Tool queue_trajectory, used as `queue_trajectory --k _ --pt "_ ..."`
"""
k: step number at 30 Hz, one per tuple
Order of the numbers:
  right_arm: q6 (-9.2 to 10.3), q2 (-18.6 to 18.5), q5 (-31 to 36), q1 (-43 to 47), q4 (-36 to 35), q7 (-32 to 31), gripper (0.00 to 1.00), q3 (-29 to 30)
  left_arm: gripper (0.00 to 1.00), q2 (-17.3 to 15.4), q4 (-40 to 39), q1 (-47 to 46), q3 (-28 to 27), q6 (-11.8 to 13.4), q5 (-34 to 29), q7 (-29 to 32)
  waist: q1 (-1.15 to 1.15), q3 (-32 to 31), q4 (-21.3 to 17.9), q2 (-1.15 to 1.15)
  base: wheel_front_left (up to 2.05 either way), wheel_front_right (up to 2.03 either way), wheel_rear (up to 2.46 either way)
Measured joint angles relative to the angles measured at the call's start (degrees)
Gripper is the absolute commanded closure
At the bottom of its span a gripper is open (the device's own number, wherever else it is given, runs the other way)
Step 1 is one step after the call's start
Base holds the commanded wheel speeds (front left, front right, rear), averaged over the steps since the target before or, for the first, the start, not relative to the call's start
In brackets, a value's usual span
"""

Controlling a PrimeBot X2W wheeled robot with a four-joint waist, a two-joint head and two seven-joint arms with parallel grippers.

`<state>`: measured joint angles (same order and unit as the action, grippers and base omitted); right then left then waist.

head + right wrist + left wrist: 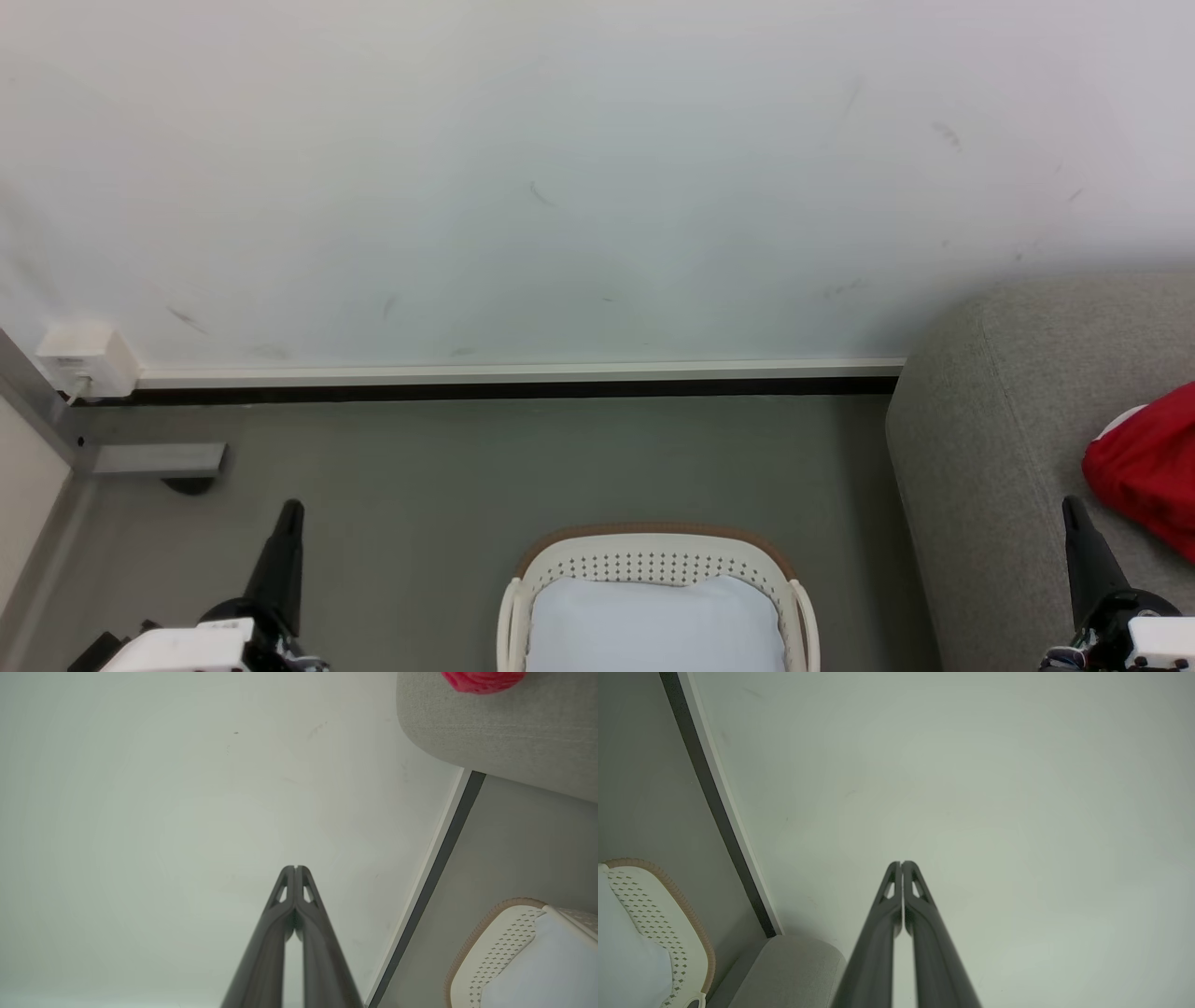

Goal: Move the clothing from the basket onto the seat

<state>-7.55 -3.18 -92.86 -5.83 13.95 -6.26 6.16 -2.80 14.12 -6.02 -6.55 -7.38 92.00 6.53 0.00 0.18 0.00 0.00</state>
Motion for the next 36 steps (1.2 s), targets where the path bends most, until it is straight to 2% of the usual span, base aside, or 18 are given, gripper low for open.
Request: queue_trajectory --k 36 --pt "0.00 0.12 0.10 -0.01 0.01 -0.23 1.00 0.14 1.00 0.00 -0.01 0.00 0.02 0.00 0.00 0.00 0.00 0.00 0.00 0.00 0.00 0.00 0.00"
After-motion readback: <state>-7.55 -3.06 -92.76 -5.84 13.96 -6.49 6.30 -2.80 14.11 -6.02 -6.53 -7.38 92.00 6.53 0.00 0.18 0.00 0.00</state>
